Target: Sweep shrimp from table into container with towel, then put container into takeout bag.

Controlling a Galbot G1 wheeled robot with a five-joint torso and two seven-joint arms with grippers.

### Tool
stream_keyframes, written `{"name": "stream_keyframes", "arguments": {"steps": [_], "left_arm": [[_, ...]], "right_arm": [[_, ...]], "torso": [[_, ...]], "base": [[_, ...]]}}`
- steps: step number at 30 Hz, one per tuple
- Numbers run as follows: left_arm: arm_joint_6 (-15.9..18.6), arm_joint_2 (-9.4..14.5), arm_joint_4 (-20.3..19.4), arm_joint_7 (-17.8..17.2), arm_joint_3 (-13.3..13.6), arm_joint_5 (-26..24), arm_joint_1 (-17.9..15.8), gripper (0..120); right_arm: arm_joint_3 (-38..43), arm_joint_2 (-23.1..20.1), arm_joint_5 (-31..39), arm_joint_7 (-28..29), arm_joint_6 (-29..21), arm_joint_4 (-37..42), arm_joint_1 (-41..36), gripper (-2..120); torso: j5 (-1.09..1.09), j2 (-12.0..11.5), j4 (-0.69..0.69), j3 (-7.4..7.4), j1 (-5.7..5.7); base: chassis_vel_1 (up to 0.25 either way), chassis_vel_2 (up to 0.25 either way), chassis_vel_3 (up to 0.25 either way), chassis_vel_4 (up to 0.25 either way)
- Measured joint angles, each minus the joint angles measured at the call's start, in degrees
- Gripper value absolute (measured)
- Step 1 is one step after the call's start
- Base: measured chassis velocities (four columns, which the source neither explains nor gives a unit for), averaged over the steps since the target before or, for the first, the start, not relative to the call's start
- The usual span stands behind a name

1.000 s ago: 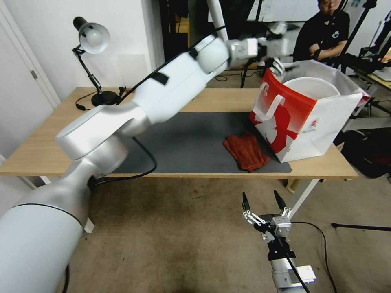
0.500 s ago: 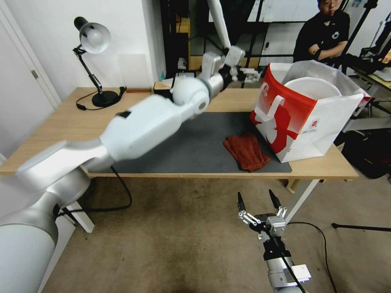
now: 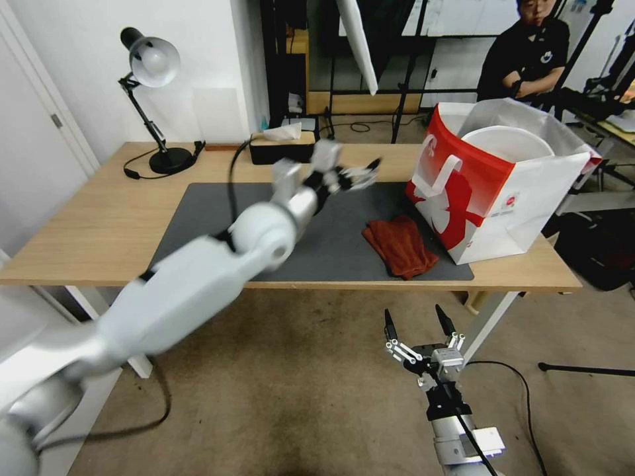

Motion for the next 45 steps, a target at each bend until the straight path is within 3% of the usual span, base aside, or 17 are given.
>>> {"name": "stream_keyframes", "arguments": {"steps": [3,4,8,9,11,12,13,16,21,23,29,32,35,37,39,41,45], "left_arm": [[-1.0,2.8,-5.4,-0.4,-7.7,4.7,11.4,100],[-1.0,2.8,-5.4,-0.4,-7.7,4.7,11.4,100],[-2.9,4.0,-8.9,0.1,-15.9,9.7,23.7,100],[-2.9,4.0,-8.9,0.1,-15.9,9.7,23.7,100],[-4.9,4.2,-10.1,1.0,-19.8,13.7,29.8,100],[-6.4,4.0,-11.2,1.6,-22.7,16.7,34.9,100],[-6.4,4.0,-11.2,1.6,-22.7,16.7,34.9,100],[-9.5,2.9,-12.6,1.9,-27.2,21.4,44.3,100],[-10.7,2.5,-12.8,1.9,-28.2,22.8,47.1,100],[-12.6,1.6,-13.0,1.9,-29.6,24.9,50.6,100],[-15.3,0.4,-13.0,1.6,-30.6,27.8,55.3,100],[-19.2,-1.3,-11.9,-0.1,-31.1,32.5,59.4,100],[-20.8,-2.3,-11.6,-1.1,-31.3,34.3,61.5,100],[-22.1,-4.3,-11.5,-2.7,-32.1,36.0,63.6,100],[-22.2,-5.0,-11.5,-3.1,-32.3,36.4,64.0,100],[-22.4,-7.7,-11.3,-4.3,-32.6,38.1,64.9,100],[-22.6,-8.8,-10.9,-4.9,-32.6,38.9,64.9,100]], "right_arm": [[0.3,0.1,0.0,0.1,-0.1,0.1,0.2,100],[0.3,0.1,0.0,0.1,-0.1,0.1,0.2,100],[0.6,0.2,0.0,0.6,-0.7,0.6,0.6,100],[0.6,0.2,0.0,0.6,-0.7,0.6,0.6,100],[1.0,0.1,0.0,1.0,-1.1,0.9,0.9,100],[1.2,0.1,0.1,1.4,-1.3,1.1,1.1,100],[1.2,0.1,0.1,1.4,-1.3,1.1,1.1,100],[1.6,0.1,0.6,2.0,-1.9,1.5,1.2,100],[1.8,0.0,0.8,2.1,-2.2,1.7,1.2,100],[2.0,-0.1,1.0,2.2,-2.4,1.9,1.1,100],[2.6,-0.2,1.4,2.4,-2.6,2.3,0.7,100],[3.4,0.1,2.4,3.1,-3.3,3.6,-1.2,100],[3.7,0.5,2.9,3.1,-3.8,4.1,-2.1,100],[3.7,0.6,3.5,2.9,-3.9,4.3,-2.4,100],[3.7,0.6,3.8,2.6,-4.0,4.3,-2.4,100],[3.7,0.7,4.8,0.5,-3.5,4.1,-2.3,100],[3.7,0.7,5.2,-1.9,-2.2,3.3,-1.4,100]], "torso": [[0.02,0.0,-0.01,0.0,0.0],[0.02,0.0,-0.01,0.0,0.0],[-0.01,0.0,-0.01,0.0,0.0],[-0.01,0.0,-0.01,0.0,0.0],[0.0,0.0,-0.01,0.0,0.0],[0.01,0.0,-0.02,0.0,0.0],[0.01,0.0,-0.02,0.0,0.0],[0.01,0.0,-0.01,0.0,0.0],[-0.01,0.0,0.03,0.0,0.0],[0.02,0.0,0.0,0.0,0.0],[0.0,0.0,0.01,0.0,0.0],[0.0,0.0,-0.04,0.0,0.0],[0.01,0.0,-0.02,0.0,0.0],[0.01,0.0,-0.01,0.0,0.0],[0.02,0.0,-0.02,0.01,0.0],[0.02,0.0,-0.01,0.01,0.0],[0.01,0.0,-0.01,0.01,0.01]], "base": [[0.0,0.0,0.0,0.0],[0.0,0.0,0.0,0.0],[0.0,0.0,0.0,0.0],[0.0,0.0,0.0,0.0],[0.0,0.0,0.0,0.0],[0.0,0.0,0.0,0.0],[0.0,0.0,0.0,0.0],[0.0,0.0,0.0,0.0],[0.0,0.0,0.0,0.0],[0.0,0.0,0.0,0.0],[0.0,0.0,0.0,0.0],[0.0,0.0,0.0,0.0],[0.0,0.0,0.0,0.0],[0.0,0.0,0.0,0.0],[0.0,0.0,0.0,0.0],[0.0,0.0,0.0,0.0],[0.0,0.0,0.0,0.0]]}}
